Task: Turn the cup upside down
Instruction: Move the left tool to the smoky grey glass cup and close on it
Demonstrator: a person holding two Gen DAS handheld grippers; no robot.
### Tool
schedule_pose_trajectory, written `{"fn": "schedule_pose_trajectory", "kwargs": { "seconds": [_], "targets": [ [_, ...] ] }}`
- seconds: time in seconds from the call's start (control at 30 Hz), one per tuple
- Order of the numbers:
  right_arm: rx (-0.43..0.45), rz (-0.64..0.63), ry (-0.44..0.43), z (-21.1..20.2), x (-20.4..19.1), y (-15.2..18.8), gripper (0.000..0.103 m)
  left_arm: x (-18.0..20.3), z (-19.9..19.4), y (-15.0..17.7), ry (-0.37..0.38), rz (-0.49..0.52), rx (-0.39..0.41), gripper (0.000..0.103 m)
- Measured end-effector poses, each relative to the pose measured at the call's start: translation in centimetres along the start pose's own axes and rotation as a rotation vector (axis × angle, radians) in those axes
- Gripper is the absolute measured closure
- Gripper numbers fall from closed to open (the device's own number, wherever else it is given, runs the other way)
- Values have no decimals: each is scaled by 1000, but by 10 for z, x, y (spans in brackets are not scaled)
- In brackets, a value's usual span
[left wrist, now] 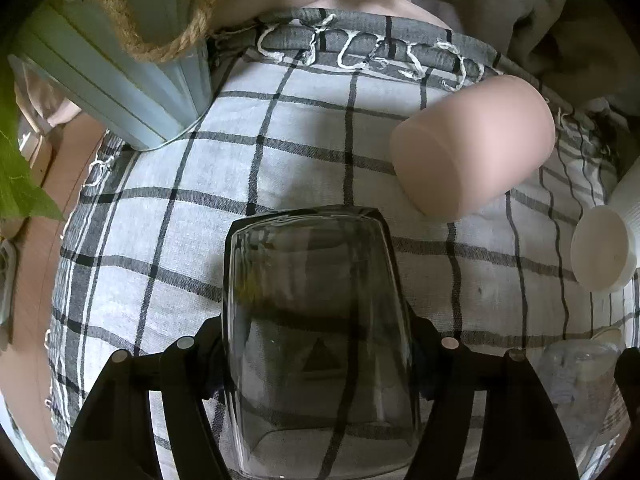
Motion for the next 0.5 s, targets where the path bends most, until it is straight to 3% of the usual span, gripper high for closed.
{"fn": "schedule_pose_trajectory", "kwargs": {
  "seconds": [0.5],
  "targets": [
    [18, -45, 1, -9, -7, 6, 4, -6, -34, 32, 14, 7, 51, 36]
  ]
}}
Point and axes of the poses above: each gripper's, at about its wrist camera, not at the fingertips, and z roughly the way its jaws point, x to its right, y to its underside, the point moved 1 cm from there along z, roughly the way its jaws point, and after that the axes turned 11 degrees about -x, right-handed, at the moved point
